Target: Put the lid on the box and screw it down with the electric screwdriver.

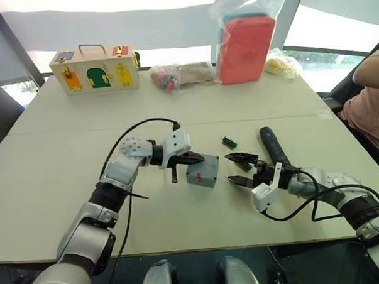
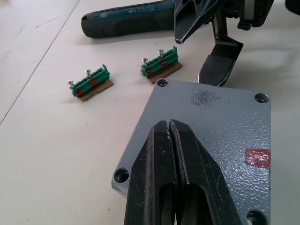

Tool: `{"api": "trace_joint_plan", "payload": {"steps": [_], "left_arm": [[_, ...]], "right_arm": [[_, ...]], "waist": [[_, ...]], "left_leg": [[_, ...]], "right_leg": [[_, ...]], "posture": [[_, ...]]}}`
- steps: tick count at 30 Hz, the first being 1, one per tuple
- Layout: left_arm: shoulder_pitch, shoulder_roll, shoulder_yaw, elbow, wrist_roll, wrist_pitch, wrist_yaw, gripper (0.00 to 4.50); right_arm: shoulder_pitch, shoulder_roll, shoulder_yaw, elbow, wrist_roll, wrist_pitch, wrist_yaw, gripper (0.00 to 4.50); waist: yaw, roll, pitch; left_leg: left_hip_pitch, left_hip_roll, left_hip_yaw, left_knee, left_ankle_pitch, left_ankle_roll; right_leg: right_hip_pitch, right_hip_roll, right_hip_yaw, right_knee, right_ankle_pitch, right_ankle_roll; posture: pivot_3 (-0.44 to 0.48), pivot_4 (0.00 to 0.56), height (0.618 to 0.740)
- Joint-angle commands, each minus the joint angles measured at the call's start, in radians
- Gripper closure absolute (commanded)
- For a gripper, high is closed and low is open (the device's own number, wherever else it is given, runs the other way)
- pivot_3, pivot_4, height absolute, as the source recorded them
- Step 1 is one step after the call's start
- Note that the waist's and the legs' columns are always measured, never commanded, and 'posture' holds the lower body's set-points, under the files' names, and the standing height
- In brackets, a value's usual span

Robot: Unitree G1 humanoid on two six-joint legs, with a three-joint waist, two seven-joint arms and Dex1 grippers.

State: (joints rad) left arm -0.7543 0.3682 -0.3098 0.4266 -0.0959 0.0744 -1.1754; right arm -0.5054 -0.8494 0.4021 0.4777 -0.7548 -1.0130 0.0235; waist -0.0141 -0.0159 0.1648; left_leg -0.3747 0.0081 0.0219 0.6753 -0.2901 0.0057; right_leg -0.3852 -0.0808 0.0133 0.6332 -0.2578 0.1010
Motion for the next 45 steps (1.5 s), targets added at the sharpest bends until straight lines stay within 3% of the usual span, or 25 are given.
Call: {"api": "trace_joint_plan", "payload": {"steps": [1, 3, 6, 10, 15, 17, 26, 34, 45], "left_arm": [[0.028, 0.01, -0.044, 0.044, 0.051, 0.024, -0.014, 4.5], [0.027, 0.011, -0.042, 0.041, 0.049, 0.026, -0.016, 4.5], [0.025, 0.011, -0.04, 0.04, 0.047, 0.027, -0.017, 4.5], [0.02, 0.009, -0.036, 0.043, 0.044, 0.027, -0.016, 4.5], [0.017, 0.009, -0.032, 0.043, 0.044, 0.025, -0.017, 4.5], [0.016, 0.009, -0.03, 0.042, 0.043, 0.025, -0.018, 4.5], [0.006, 0.011, -0.017, 0.045, 0.042, 0.023, -0.015, 4.5], [0.005, 0.01, -0.013, 0.042, 0.041, 0.019, -0.011, 4.5], [0.001, 0.003, -0.007, 0.036, 0.034, 0.019, -0.003, 4.5]], "right_arm": [[0.016, -0.016, -0.025, -0.056, 0.224, 0.007, 0.137, 0.01], [0.041, -0.026, -0.003, -0.125, 0.41, 0.058, 0.275, 0.01], [0.104, -0.047, -0.008, -0.28, 0.648, 0.23, 0.466, 0.55], [0.215, -0.102, -0.027, -0.552, 0.928, 0.527, 0.668, 1.84], [0.297, -0.116, -0.085, -0.757, 1.085, 0.819, 0.75, 3.82], [0.323, -0.107, -0.097, -0.797, 1.103, 0.904, 0.764, 4.42], [0.351, 0.027, -0.07, -0.855, 1.021, 1.106, 0.768, 4.42], [0.291, 0.146, -0.081, -0.804, 0.96, 1.162, 0.764, 4.42], [0.246, 0.207, -0.093, -0.76, 0.905, 1.183, 0.775, 4.42]], "waist": [[0.0, 0.0, 0.0], [0.0, 0.0, 0.0], [0.0, 0.0, 0.0], [0.003, 0.0, 0.0], [0.004, 0.0, 0.0], [0.004, 0.0, 0.0], [0.005, -0.001, 0.0], [0.005, -0.001, 0.001], [0.004, -0.001, 0.001]], "left_leg": [[0.0, 0.0, 0.0, 0.0, 0.0, 0.0], [0.0, 0.001, 0.0, 0.0, 0.0, 0.0], [0.0, 0.003, 0.0, -0.001, 0.0, 0.0], [0.0, 0.004, -0.001, -0.001, 0.0, 0.0], [0.0, 0.004, -0.001, -0.001, 0.0, 0.0], [-0.001, 0.005, -0.001, -0.001, -0.001, 0.0], [-0.001, 0.004, 0.001, -0.005, -0.001, 0.0], [-0.001, 0.004, 0.001, -0.007, 0.0, 0.0], [-0.001, 0.004, 0.001, -0.007, 0.0, 0.0]], "right_leg": [[0.0, 0.0, 0.0, 0.0, 0.0, 0.0], [0.0, 0.0, 0.0, 0.0, 0.0, 0.001], [0.0, 0.0, 0.0, -0.001, 0.001, 0.002], [0.0, 0.0, 0.0, -0.001, 0.001, 0.001], [0.0, -0.001, 0.0, -0.002, 0.0, 0.0], [-0.001, -0.001, 0.0, -0.002, 0.0, 0.0], [-0.004, -0.001, 0.0, -0.003, 0.0, 0.0], [-0.005, 0.0, 0.0, -0.003, 0.0, 0.0], [-0.005, 0.0, 0.0, -0.004, 0.0, 0.0]], "posture": [[0.0, 0.15, 0.73], [0.0, 0.15, 0.73], [0.0, 0.15, 0.73], [0.0, 0.15, 0.73], [0.0, 0.15, 0.73], [0.0, 0.15, 0.73], [0.0, 0.15, 0.73], [0.0, 0.15, 0.73], [0.0, 0.15, 0.73]]}}
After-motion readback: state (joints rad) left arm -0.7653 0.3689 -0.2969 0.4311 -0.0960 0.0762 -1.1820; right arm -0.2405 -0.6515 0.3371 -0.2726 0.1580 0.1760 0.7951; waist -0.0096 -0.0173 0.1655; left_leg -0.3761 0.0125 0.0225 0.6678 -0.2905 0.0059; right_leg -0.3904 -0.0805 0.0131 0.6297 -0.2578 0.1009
